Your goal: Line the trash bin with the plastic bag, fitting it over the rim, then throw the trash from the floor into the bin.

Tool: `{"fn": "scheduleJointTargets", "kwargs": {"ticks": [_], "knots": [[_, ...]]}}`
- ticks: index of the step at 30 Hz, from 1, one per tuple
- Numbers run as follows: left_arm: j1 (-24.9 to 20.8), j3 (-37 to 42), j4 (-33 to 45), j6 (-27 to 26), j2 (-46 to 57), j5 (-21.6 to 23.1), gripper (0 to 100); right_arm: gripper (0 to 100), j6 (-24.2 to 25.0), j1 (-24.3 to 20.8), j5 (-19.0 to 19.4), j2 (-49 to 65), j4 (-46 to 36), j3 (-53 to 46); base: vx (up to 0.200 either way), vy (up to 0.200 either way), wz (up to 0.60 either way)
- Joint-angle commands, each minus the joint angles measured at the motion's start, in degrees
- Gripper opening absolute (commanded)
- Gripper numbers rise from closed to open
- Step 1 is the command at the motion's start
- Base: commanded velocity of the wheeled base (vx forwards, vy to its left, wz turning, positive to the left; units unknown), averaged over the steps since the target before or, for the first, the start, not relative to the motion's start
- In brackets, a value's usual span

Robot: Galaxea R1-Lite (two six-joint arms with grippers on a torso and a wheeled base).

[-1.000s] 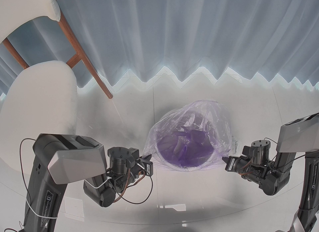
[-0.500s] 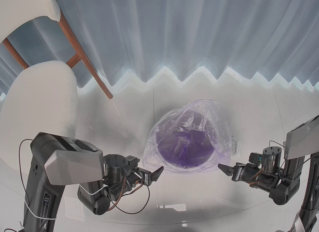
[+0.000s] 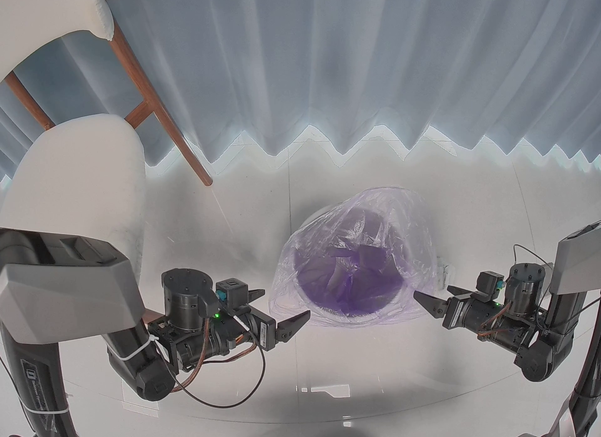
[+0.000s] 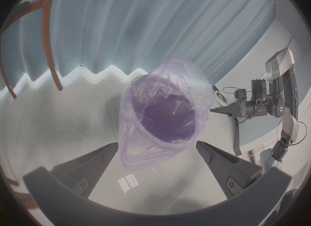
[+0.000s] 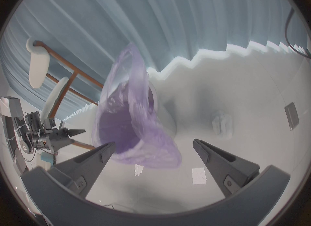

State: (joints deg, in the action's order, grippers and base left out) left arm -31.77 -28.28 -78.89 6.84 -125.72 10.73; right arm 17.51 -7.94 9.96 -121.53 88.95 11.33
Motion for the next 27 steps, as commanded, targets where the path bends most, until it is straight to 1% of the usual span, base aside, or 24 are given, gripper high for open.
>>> {"fn": "scheduleJointTargets", "kwargs": {"ticks": [1, 3, 4, 7, 10, 13, 22, 24, 27], "knots": [[-0.31, -4.06, 3.65, -1.65, 5.4, 0.87, 100, 100, -0.02, 0.55, 0.06, 1.73, -1.77, 4.23, 0.2, 0.0, 0.0], [-0.22, -6.52, 5.23, -2.62, 5.22, 0.96, 100, 100, -0.02, 0.73, 0.06, 2.17, -3.26, 5.46, 0.2, 0.0, 0.0], [-0.14, -8.28, 6.9, -3.94, 5.22, 1.05, 100, 100, -0.02, 1.26, 0.06, 2.7, -4.93, 6.78, 0.2, 0.0, 0.0], [-0.4, -9.6, 10.51, -5.78, 5.31, 1.05, 100, 100, -0.1, 1.78, -0.03, 3.58, -8.97, 9.51, 0.2, 0.0, 0.0], [-2.07, -10.39, 10.59, -7.54, 4.78, -0.01, 100, 100, -0.1, 2.75, -0.03, 4.37, -12.4, 12.41, 0.2, 0.0, 0.0], [-2.86, -11.0, 10.51, -8.86, 4.26, -3.08, 100, 100, -0.19, 2.93, -0.03, 4.99, -14.69, 14.51, 0.0, 0.0, 0.0], [-3.83, -17.16, 11.12, -9.3, 0.48, -3.26, 100, 100, -0.19, 2.84, -0.2, 4.72, -15.83, 14.95, 0.0, 0.0, 0.0], [-4.0, -18.74, 11.21, -10.27, -0.4, -3.26, 100, 100, -0.19, 2.84, -0.29, 4.72, -15.83, 14.95, 0.0, 0.0, 0.0], [-4.18, -21.9, 13.23, -14.4, -2.6, -3.26, 100, 100, -0.19, 2.84, -0.29, 4.81, -15.74, 14.43, 0.0, 0.0, 0.0]]}}
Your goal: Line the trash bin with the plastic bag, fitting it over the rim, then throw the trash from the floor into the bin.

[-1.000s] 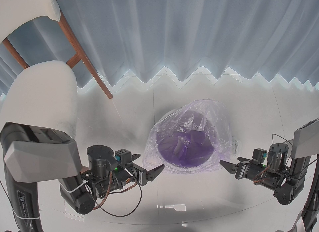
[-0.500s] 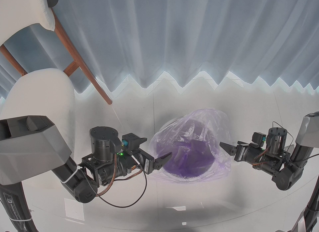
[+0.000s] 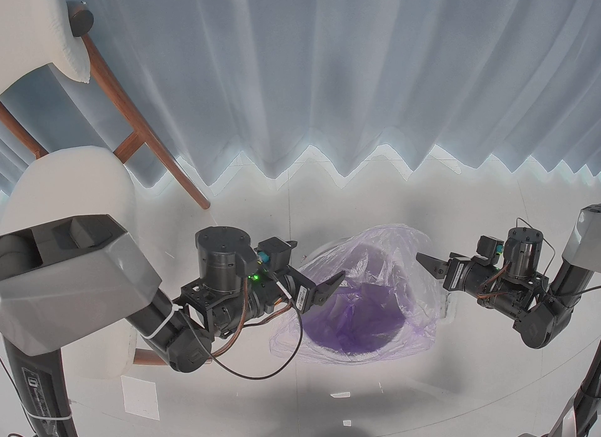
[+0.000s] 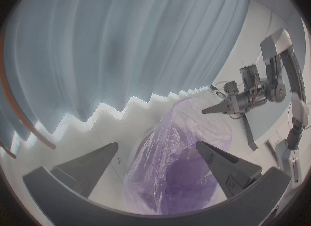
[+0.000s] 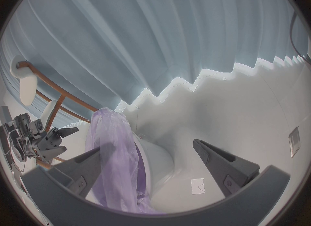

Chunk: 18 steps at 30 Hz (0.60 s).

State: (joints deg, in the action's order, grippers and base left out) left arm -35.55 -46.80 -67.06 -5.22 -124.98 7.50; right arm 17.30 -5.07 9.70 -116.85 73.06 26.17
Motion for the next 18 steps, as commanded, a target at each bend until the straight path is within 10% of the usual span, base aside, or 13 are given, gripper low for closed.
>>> {"fn": "scheduleJointTargets", "kwargs": {"ticks": [1, 11, 12, 18], "knots": [[-0.49, -4.0, 2.11, -3.04, -3.61, -0.11, 100, 100, 0.02, -0.03, -0.12, 0.13, 0.15, -0.42, 0.0, 0.0, 0.0], [-1.28, -7.34, 4.39, -3.66, -8.0, -0.73, 100, 100, -0.07, -1.34, -1.09, 0.3, 0.68, -3.32, 0.0, 0.0, 0.0], [-1.19, -7.6, 4.22, -3.66, -8.7, -0.82, 0, 100, 0.02, -1.7, -1.09, 0.39, 0.68, -4.02, 0.0, 0.0, 0.0], [-0.22, -9.89, 3.69, -3.84, -10.46, -2.49, 0, 100, -0.16, -1.87, -1.0, 0.22, 0.68, -5.08, 0.0, 0.0, 0.0]]}}
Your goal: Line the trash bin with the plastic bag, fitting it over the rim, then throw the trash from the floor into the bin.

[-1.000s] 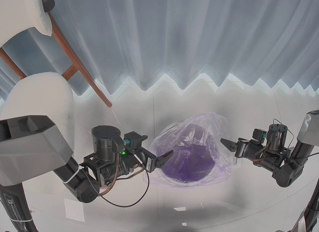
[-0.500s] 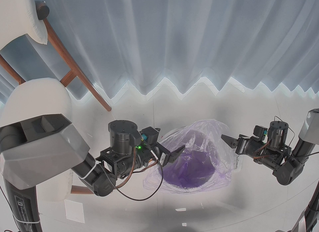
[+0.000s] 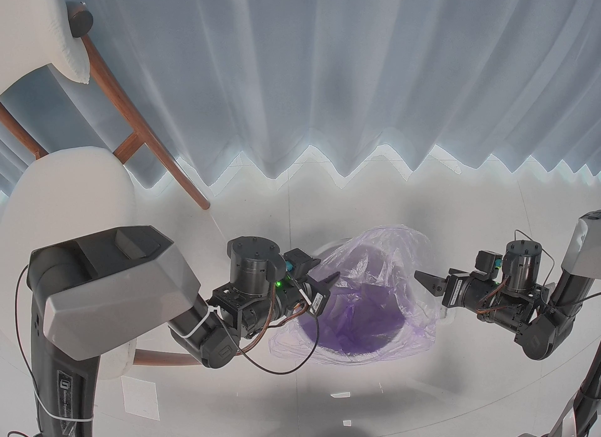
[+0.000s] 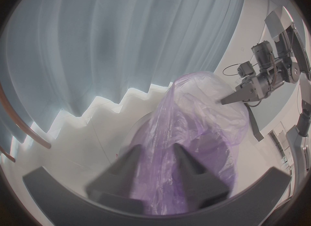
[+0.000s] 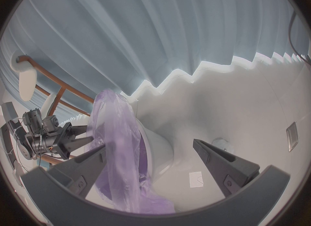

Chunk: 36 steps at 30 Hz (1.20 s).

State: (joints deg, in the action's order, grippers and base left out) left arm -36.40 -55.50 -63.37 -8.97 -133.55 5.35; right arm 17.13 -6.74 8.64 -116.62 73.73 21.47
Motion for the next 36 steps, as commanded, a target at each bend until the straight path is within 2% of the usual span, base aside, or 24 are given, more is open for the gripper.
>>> {"fn": "scheduleJointTargets", "kwargs": {"ticks": [1, 6, 17, 18, 27, 36], "knots": [[0.98, -1.63, -0.09, -0.17, -2.24, -0.61, 0, 100, 0.01, -0.11, 0.06, -0.02, 0.01, -0.37, 0.0, 0.0, 0.0], [1.77, -4.79, -0.09, -0.34, -2.59, -2.1, 0, 100, 0.01, -0.11, 0.06, -0.28, 0.8, -0.64, 0.0, 0.0, 0.0], [2.04, -4.96, 1.76, -0.26, 2.15, -1.92, 0, 100, -1.13, 0.5, -0.03, -5.03, 3.18, 3.05, 0.0, 0.0, 0.0], [2.48, -4.88, 1.76, -0.34, 2.33, -1.84, 0, 0, -1.4, 0.68, -0.03, -5.55, 3.7, 3.76, 0.0, 0.0, 0.0], [5.99, -4.79, 1.76, -0.34, 2.59, -0.96, 0, 0, -1.04, 2.08, 0.23, -8.45, 3.97, 12.02, 0.0, 0.0, 0.0], [6.43, -4.96, 1.14, 0.18, 0.22, -0.96, 0, 0, -1.04, 2.08, 0.32, -13.99, 4.23, 20.1, 0.0, 0.0, 0.0]]}}
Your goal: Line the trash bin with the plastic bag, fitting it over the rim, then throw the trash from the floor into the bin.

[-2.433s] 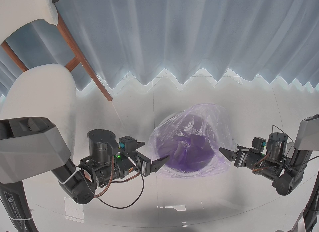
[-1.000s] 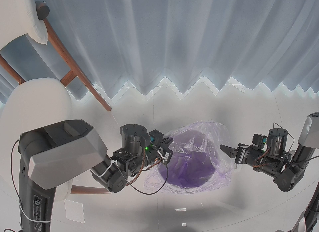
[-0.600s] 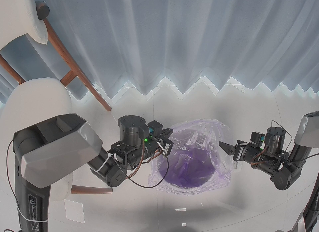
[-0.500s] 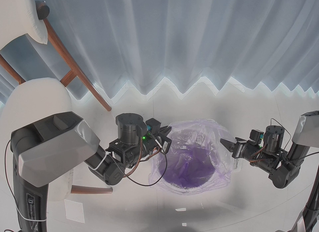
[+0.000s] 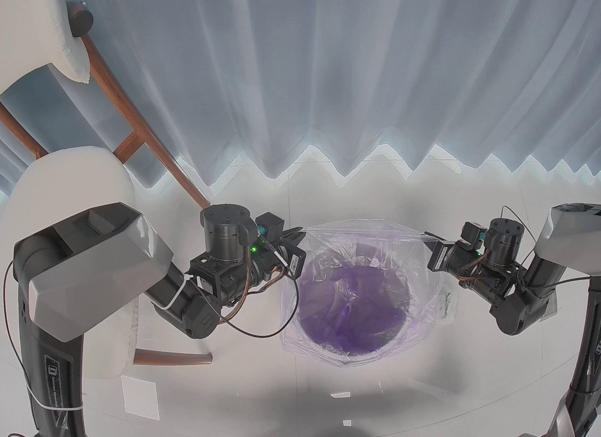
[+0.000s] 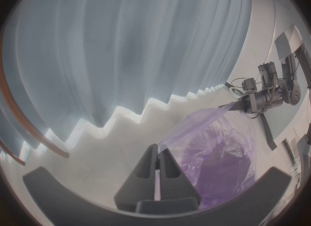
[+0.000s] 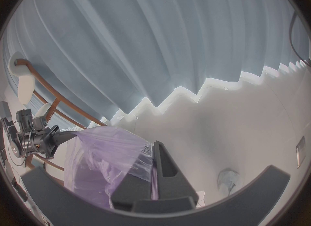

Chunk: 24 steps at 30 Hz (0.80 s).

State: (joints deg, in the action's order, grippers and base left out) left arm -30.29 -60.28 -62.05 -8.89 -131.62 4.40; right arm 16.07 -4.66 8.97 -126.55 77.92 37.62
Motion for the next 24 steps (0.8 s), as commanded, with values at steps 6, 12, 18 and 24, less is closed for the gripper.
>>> {"fn": "scheduleJointTargets", "kwargs": {"ticks": [6, 12, 18, 24], "knots": [[1.38, -0.89, -0.18, 0.54, -3.55, -0.01, 0, 0, 0.1, 0.09, -0.01, -7.83, -0.31, 9.49, 0.0, 0.0, 0.0], [1.9, -3.61, 0.53, 5.72, -5.58, -0.8, 0, 0, 0.37, 0.0, -0.1, -10.47, -0.49, 11.77, 0.0, 0.0, 0.0], [3.14, -3.88, 1.85, 10.12, -6.28, -0.89, 0, 0, 3.27, -0.09, -0.36, -11.7, -0.58, 12.13, 0.0, 0.0, 0.0], [4.81, -3.88, 1.76, 18.12, -8.04, -0.89, 0, 0, 6.52, -0.09, -0.71, -12.84, -0.49, 12.04, 0.0, 0.0, 0.0]]}}
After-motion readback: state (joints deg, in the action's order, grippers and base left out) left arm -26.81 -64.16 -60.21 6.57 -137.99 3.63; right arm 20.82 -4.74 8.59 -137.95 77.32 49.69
